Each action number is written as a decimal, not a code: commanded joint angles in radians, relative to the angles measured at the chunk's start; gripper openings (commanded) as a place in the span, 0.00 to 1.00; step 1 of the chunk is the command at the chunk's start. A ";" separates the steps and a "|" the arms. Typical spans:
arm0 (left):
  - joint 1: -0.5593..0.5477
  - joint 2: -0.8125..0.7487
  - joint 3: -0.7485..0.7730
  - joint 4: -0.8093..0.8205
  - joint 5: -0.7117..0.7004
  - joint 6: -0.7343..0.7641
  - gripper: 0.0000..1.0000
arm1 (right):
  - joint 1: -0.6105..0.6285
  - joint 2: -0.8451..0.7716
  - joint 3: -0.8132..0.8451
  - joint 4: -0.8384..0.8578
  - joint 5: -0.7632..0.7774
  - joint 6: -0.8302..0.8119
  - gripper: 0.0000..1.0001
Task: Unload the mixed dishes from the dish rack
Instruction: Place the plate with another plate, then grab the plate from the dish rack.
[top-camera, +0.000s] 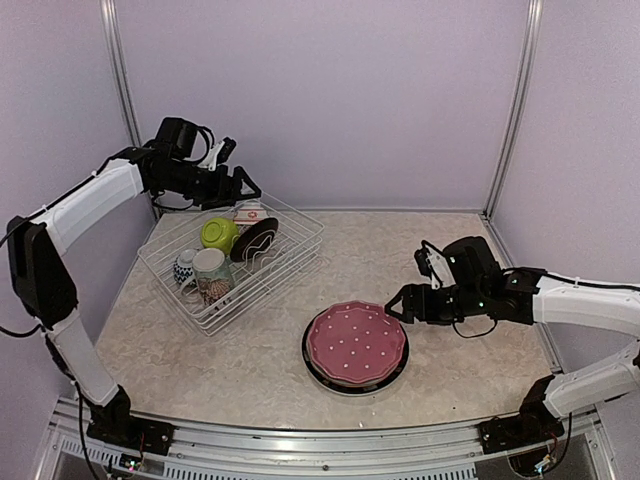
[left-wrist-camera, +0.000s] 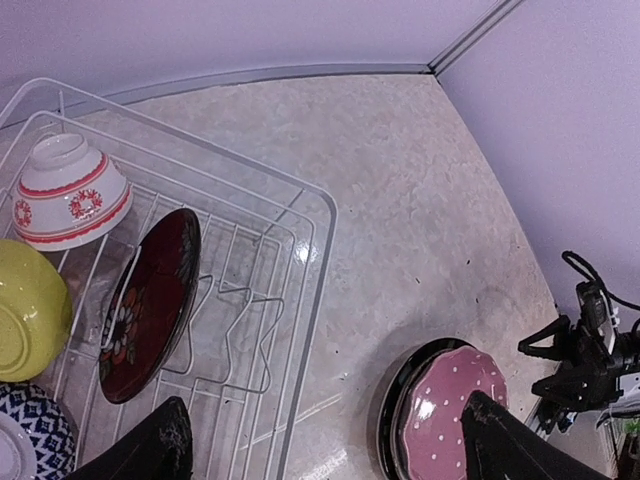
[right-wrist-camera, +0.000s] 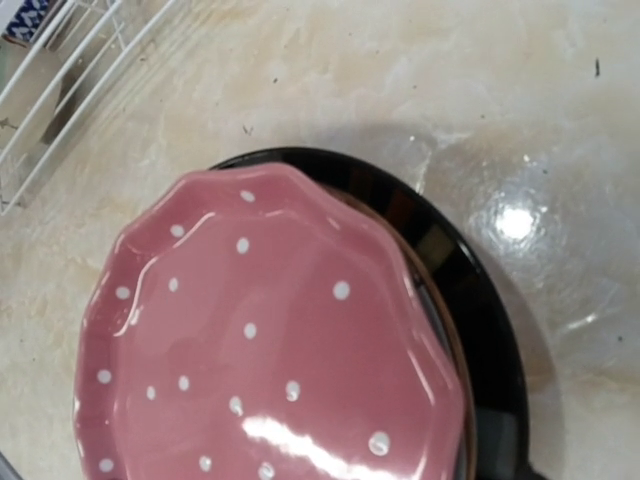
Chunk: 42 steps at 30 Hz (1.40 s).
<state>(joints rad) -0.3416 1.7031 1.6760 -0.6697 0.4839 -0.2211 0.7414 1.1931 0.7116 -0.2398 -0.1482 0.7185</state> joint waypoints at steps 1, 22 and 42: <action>0.008 0.097 0.113 -0.113 0.011 -0.012 0.88 | 0.010 -0.006 0.014 0.009 0.037 -0.041 0.83; 0.011 0.520 0.479 -0.376 -0.121 0.113 0.54 | 0.010 -0.121 -0.055 0.070 0.050 -0.030 0.85; -0.078 0.519 0.438 -0.326 -0.378 0.259 0.14 | 0.012 -0.077 -0.097 0.160 0.012 0.013 0.84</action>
<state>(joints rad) -0.4072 2.2299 2.1326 -0.9916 0.1516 0.0357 0.7418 1.1183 0.6434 -0.1036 -0.1272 0.7113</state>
